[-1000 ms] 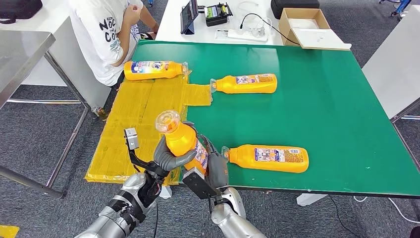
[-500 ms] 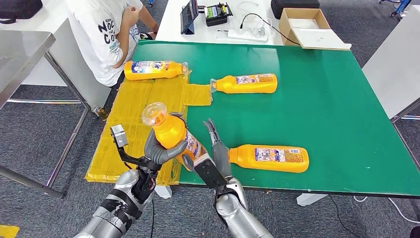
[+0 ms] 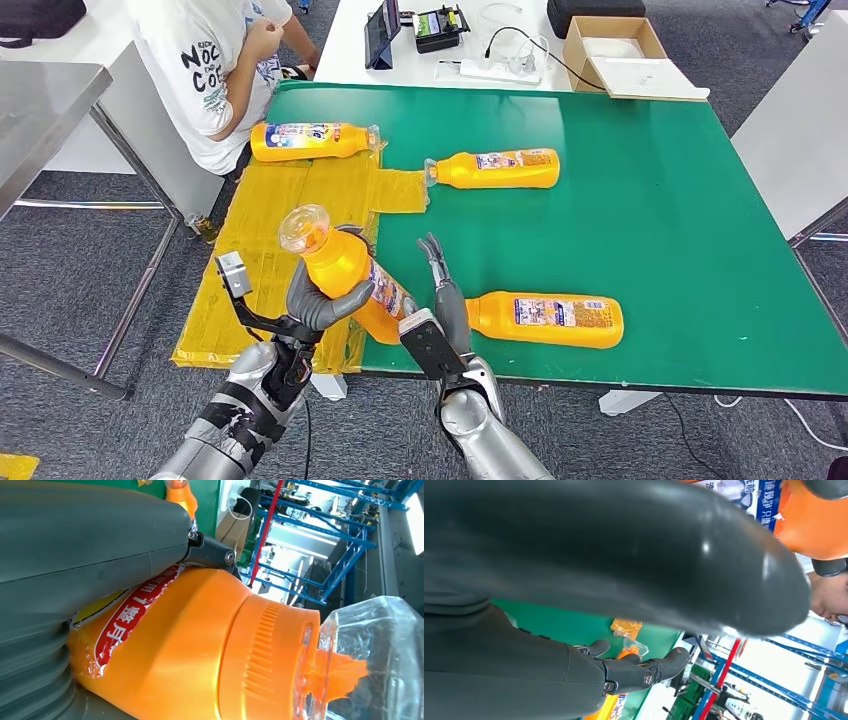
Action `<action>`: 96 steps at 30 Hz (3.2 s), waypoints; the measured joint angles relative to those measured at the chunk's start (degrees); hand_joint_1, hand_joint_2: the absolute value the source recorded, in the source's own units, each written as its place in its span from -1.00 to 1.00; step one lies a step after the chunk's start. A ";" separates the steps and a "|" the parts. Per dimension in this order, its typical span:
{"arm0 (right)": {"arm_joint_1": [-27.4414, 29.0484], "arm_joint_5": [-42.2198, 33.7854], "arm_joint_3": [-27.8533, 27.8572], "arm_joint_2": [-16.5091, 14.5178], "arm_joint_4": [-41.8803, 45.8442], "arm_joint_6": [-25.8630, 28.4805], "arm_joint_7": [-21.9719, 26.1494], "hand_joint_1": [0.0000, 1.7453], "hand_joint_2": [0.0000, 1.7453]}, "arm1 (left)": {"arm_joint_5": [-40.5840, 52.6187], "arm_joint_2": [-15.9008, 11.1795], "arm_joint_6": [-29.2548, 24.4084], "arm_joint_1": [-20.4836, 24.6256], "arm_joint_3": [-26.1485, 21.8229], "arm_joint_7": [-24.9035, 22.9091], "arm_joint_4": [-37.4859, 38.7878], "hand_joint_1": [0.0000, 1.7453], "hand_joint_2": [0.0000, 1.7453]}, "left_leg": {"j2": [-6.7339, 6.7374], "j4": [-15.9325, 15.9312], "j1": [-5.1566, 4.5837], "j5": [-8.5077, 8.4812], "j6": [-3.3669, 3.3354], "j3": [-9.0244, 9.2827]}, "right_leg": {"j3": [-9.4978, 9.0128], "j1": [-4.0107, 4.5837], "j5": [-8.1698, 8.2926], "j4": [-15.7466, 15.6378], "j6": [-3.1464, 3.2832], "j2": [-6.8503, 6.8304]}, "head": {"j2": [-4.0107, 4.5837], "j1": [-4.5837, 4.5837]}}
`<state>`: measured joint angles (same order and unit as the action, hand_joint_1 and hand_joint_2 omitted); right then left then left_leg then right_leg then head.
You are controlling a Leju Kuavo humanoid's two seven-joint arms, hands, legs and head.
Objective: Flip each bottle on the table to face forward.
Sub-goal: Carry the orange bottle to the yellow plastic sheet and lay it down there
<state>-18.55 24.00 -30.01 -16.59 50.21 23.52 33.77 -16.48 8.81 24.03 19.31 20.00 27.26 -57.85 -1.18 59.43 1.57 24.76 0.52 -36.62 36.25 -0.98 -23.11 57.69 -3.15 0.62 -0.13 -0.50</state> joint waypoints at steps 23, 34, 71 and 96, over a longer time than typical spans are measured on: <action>0.21 0.00 0.07 0.01 0.15 0.00 0.00 -1.00 -1.00 | 0.00 0.00 -0.01 -0.05 -0.02 0.00 -0.05 1.00 1.00 | 0.00 0.00 0.00 0.00 0.00 0.00 | 0.00 0.00 0.00 0.00 0.00 0.00 | 0.00 0.00; 0.22 0.00 0.07 0.01 0.15 0.00 0.00 -1.00 -1.00 | 0.00 0.00 0.00 -0.07 -0.02 0.00 -0.05 1.00 1.00 | 0.00 0.00 0.00 0.00 0.00 0.00 | 0.00 0.00 0.00 0.00 0.00 0.00 | 0.00 0.00; 1.17 -2.88 0.03 0.35 2.27 1.55 1.29 -1.00 1.00 | 3.48 -1.07 -3.46 1.63 0.13 -2.87 1.59 1.00 1.00 | -0.13 0.00 0.03 -0.07 0.01 -0.05 | 0.02 0.02 -0.01 0.00 0.01 -0.12 | 0.00 -0.01; 10.11 -8.48 0.33 3.09 30.75 3.66 4.52 -1.00 1.00 | 60.25 -10.88 -51.72 22.20 -0.94 -7.67 31.05 1.00 1.00 | 0.30 -0.02 0.20 -0.24 0.39 -0.03 | 0.25 0.20 0.27 0.11 0.40 0.29 | 0.00 0.16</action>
<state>-8.44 15.52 -29.68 -13.51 80.96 27.18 38.29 43.77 -2.08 -27.69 41.51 19.06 19.59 -26.80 -0.88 59.41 1.77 24.53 0.91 -36.65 36.49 -0.78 -22.84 57.80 -2.75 0.92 -0.13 -0.34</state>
